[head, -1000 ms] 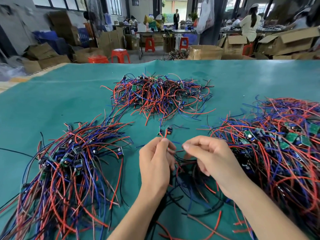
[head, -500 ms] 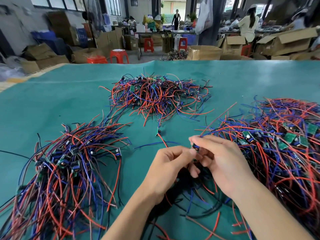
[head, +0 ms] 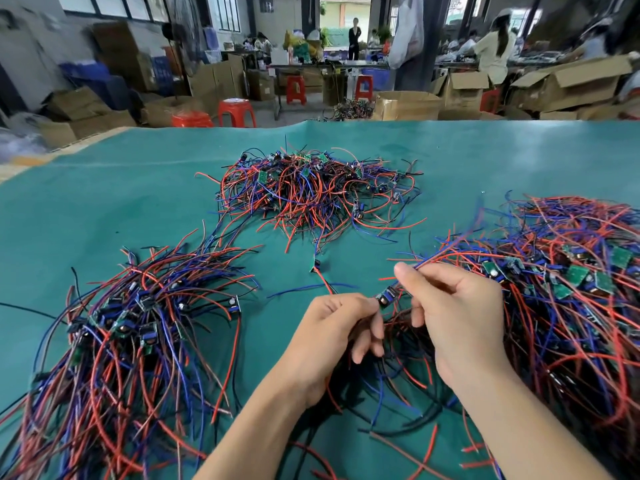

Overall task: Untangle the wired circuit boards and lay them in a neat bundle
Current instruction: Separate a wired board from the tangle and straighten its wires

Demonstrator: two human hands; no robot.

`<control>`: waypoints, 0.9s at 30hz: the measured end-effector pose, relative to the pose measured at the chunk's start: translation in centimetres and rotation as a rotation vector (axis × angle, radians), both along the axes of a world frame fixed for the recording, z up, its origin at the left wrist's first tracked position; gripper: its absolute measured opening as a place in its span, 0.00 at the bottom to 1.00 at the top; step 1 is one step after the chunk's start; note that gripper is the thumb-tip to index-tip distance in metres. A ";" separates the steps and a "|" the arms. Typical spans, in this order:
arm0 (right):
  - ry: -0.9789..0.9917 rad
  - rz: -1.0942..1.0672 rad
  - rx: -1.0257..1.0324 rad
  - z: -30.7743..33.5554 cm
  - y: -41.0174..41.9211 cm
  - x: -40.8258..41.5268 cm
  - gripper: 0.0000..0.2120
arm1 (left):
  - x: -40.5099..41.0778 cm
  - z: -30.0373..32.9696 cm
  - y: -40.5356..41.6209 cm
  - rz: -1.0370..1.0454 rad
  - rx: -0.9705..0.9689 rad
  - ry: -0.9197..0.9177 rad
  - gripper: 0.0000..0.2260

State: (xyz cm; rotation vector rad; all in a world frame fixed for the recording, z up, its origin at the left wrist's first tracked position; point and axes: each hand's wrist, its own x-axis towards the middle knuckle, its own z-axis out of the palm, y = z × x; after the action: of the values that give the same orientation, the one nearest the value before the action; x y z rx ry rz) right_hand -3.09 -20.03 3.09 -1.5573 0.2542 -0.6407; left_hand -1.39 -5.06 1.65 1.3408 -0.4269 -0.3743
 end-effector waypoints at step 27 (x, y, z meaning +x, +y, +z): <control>0.009 0.388 0.080 0.8 1.2 -0.7 0.07 | 0.3 -0.3 -0.1 0.020 -0.071 0.008 0.14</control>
State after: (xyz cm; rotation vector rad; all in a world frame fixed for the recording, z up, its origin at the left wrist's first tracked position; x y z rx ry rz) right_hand -3.84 -18.84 3.85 -1.4794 -0.0184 -0.3147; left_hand -1.10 -5.12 1.38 1.2738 -0.4157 -0.3447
